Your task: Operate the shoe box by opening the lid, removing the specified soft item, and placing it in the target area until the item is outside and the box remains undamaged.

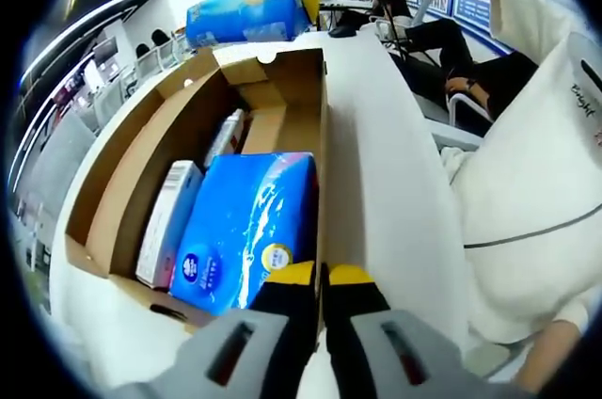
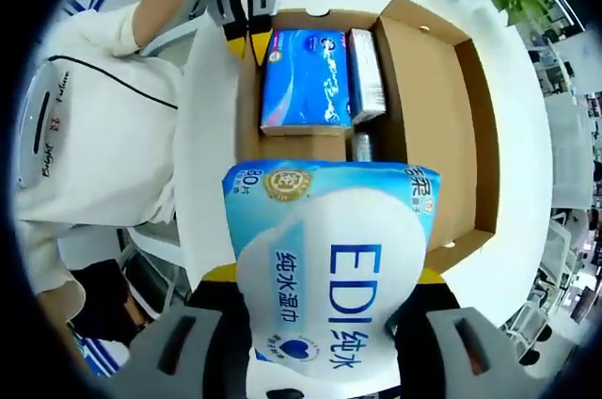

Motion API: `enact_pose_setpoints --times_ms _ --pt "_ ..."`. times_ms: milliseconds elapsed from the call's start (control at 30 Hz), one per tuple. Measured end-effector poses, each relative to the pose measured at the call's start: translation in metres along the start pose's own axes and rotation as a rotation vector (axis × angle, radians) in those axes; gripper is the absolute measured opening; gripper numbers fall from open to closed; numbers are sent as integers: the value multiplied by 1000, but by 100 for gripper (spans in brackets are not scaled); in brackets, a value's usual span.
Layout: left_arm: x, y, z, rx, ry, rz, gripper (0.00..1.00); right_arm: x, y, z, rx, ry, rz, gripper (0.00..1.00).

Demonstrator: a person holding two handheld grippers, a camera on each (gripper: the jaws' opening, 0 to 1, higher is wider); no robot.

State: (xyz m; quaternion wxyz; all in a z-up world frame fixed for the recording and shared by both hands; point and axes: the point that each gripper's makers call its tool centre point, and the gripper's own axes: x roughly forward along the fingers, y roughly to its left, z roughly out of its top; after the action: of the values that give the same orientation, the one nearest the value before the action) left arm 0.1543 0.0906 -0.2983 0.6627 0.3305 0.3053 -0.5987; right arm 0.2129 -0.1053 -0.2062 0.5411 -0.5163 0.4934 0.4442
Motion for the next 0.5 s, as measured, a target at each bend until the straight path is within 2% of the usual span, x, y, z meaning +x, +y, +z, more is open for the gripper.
enact_pose_setpoints --times_ms 67,100,133,200,500 --pt "0 2 -1 -3 1 -1 1 0 1 -9 46 21 7 60" --pt "0 2 -1 -2 1 -1 1 1 1 -10 38 18 3 60" --pt "0 2 -1 -3 1 -1 1 1 2 -18 21 21 0 60" --pt "-1 3 -1 -4 2 -2 1 2 2 -28 48 33 -3 60" --pt "-2 8 -3 -4 4 1 1 3 1 -67 40 86 -21 60"
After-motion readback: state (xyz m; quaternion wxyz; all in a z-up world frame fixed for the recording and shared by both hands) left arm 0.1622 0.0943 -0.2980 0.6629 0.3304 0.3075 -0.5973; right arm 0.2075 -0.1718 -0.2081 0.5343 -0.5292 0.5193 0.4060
